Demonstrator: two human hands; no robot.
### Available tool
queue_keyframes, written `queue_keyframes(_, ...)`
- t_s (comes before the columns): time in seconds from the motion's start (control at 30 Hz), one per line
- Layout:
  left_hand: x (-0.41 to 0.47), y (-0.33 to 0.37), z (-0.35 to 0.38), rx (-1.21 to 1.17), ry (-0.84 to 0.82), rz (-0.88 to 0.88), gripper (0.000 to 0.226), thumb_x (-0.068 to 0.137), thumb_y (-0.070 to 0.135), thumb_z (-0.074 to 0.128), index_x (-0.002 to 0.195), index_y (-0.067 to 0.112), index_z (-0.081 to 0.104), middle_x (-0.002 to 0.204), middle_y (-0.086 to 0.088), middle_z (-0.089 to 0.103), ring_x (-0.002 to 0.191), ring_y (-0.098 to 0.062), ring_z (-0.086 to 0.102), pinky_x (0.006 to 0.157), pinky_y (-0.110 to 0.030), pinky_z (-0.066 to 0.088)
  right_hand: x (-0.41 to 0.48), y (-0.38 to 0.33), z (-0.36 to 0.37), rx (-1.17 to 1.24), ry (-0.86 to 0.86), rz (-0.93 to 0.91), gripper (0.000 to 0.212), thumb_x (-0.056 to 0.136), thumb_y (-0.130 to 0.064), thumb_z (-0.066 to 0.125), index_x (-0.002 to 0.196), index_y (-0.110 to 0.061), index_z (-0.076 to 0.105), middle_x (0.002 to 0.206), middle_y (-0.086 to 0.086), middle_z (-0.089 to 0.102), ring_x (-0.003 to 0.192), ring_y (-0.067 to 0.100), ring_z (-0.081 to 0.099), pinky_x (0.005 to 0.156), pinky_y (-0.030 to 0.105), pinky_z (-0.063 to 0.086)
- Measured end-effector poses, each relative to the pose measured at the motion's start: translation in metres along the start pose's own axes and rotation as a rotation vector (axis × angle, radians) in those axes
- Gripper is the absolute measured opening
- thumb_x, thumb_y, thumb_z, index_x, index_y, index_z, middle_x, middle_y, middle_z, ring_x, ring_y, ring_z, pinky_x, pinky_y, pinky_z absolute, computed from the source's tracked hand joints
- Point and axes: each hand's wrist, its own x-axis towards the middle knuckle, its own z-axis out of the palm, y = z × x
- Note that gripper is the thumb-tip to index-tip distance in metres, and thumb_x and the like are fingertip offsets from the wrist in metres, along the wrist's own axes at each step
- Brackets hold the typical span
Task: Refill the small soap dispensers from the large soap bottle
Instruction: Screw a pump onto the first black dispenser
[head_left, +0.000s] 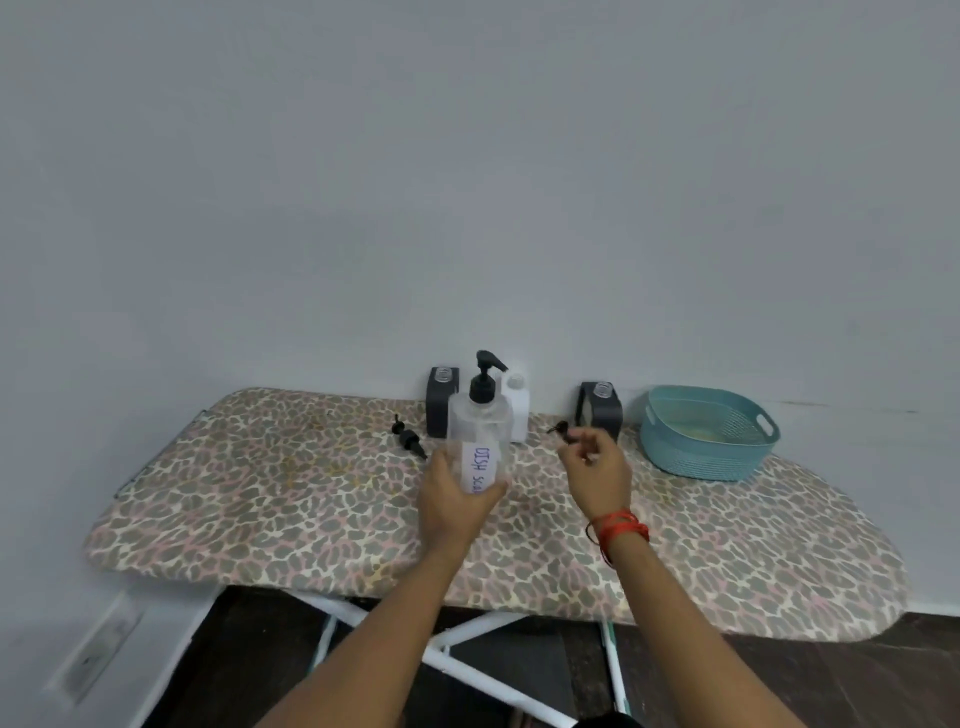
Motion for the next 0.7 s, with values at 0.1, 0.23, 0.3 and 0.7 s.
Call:
queue_keyframes(0.1, 0.023, -0.010, -0.032, 0.032, 0.067, 0.002, 0.085, 0.065, 0.044, 0.094, 0.133, 0.012, 0.054, 0.122, -0.006, 0.066, 0.110, -0.025, 0.065, 0.088, -0.046, 0.058, -0.017, 0.030, 0.034, -0.209, -0.193, 0.089, 0.006, 0.088, -0.022, 0.068, 0.085, -0.019, 0.065, 0.080, -0.003, 0.065, 0.076, 0.017, 0.061, 0.072, 0.031, 0.050)
queue_keyframes(0.23, 0.049, -0.030, -0.065, 0.046, 0.150, -0.042, 0.079, 0.064, 0.042, 0.094, 0.126, 0.012, 0.056, 0.118, -0.007, 0.066, 0.106, -0.026, 0.066, 0.086, -0.046, 0.058, -0.042, 0.052, 0.069, -0.425, -0.287, 0.078, 0.005, 0.086, -0.031, 0.066, 0.082, -0.029, 0.065, 0.082, -0.008, 0.066, 0.082, 0.014, 0.062, 0.092, 0.037, 0.049)
queue_keyframes(0.3, 0.062, -0.042, -0.076, 0.038, 0.190, -0.068, 0.077, 0.064, 0.042, 0.095, 0.123, 0.012, 0.055, 0.116, -0.008, 0.067, 0.103, -0.025, 0.066, 0.083, -0.044, 0.058, -0.046, 0.059, 0.077, -0.508, -0.222, 0.006, 0.007, 0.087, -0.037, 0.063, 0.085, -0.031, 0.064, 0.088, -0.010, 0.064, 0.090, 0.014, 0.059, 0.098, 0.038, 0.041)
queue_keyframes(0.7, 0.154, -0.094, -0.111, 0.069, 0.244, -0.116, 0.071, 0.070, 0.028, 0.094, 0.125, 0.007, 0.054, 0.121, -0.014, 0.067, 0.107, -0.031, 0.067, 0.082, -0.038, 0.054, -0.042, 0.075, 0.084, -0.589, -0.179, -0.089, 0.007, 0.089, -0.043, 0.058, 0.086, -0.037, 0.059, 0.087, -0.016, 0.059, 0.089, 0.011, 0.054, 0.091, 0.036, 0.041)
